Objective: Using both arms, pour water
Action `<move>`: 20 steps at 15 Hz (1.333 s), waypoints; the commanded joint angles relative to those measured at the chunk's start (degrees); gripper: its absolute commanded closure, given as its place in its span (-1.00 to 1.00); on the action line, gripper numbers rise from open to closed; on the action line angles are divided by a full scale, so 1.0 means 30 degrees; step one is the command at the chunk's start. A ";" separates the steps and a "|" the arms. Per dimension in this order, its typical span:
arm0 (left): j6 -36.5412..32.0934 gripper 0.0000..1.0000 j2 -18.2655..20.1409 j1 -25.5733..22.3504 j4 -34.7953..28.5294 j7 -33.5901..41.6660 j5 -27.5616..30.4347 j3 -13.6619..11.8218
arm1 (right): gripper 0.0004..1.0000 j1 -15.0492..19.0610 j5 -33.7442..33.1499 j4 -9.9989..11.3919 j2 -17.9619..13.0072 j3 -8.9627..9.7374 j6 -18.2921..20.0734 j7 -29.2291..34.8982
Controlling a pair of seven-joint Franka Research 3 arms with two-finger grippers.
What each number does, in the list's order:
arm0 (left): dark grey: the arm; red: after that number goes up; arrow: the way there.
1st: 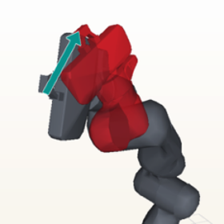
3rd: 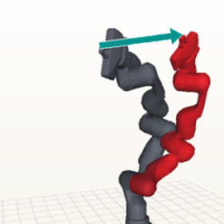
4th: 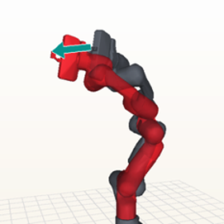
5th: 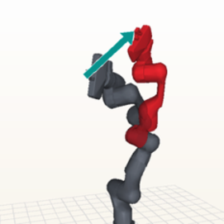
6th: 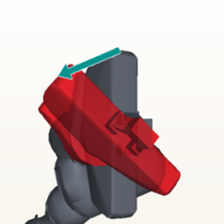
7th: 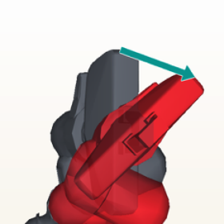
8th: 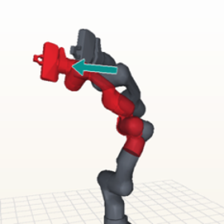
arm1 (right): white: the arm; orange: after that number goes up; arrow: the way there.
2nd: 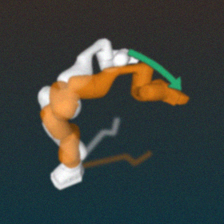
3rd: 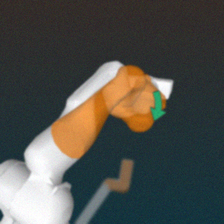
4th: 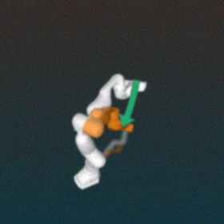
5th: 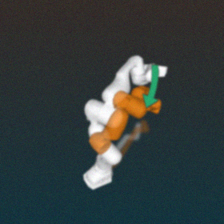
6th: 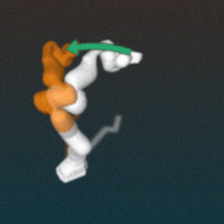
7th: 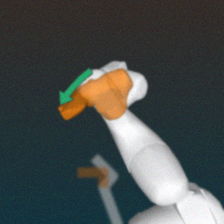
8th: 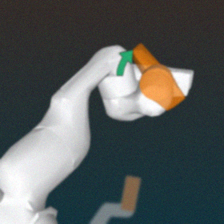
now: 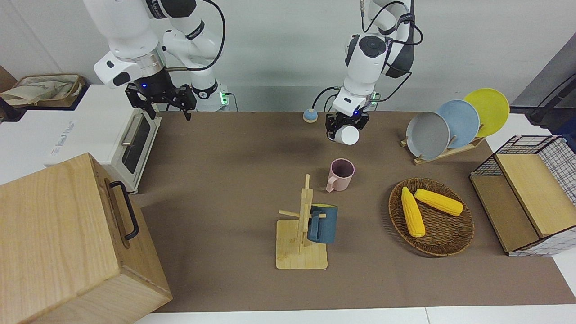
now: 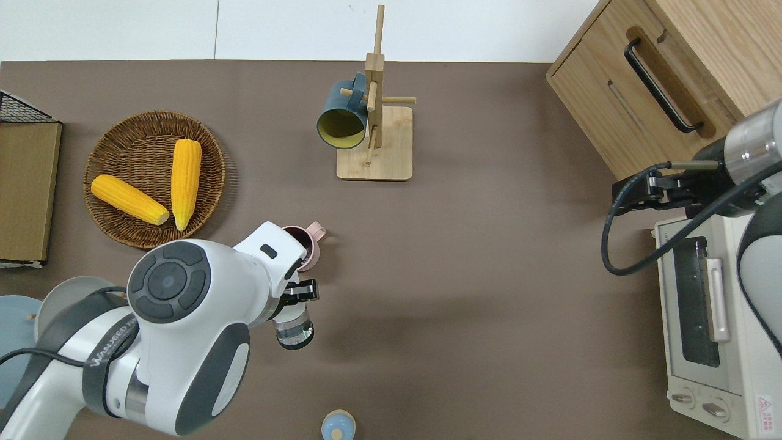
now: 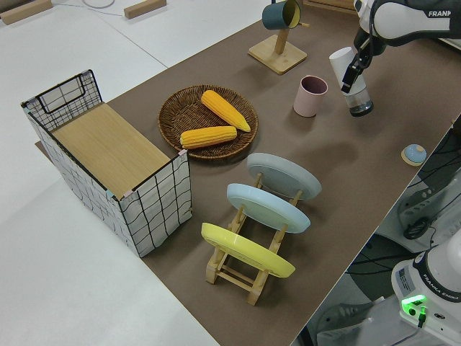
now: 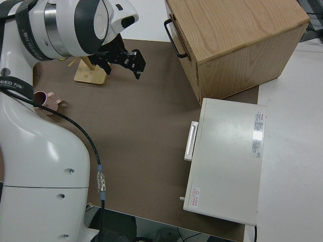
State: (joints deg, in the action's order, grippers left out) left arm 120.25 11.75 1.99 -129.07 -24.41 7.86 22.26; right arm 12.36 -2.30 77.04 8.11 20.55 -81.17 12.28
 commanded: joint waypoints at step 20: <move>0.1311 0.86 -0.1013 -0.7541 0.8124 0.4236 -0.3557 -0.1238 | -0.99 0.0450 0.0270 0.0598 -0.0448 0.0210 -0.0217 -0.0430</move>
State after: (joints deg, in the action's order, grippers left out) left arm 124.11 13.04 -17.36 -113.17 -14.74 -0.80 18.51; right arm 12.36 -2.31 77.04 8.11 20.55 -81.17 12.27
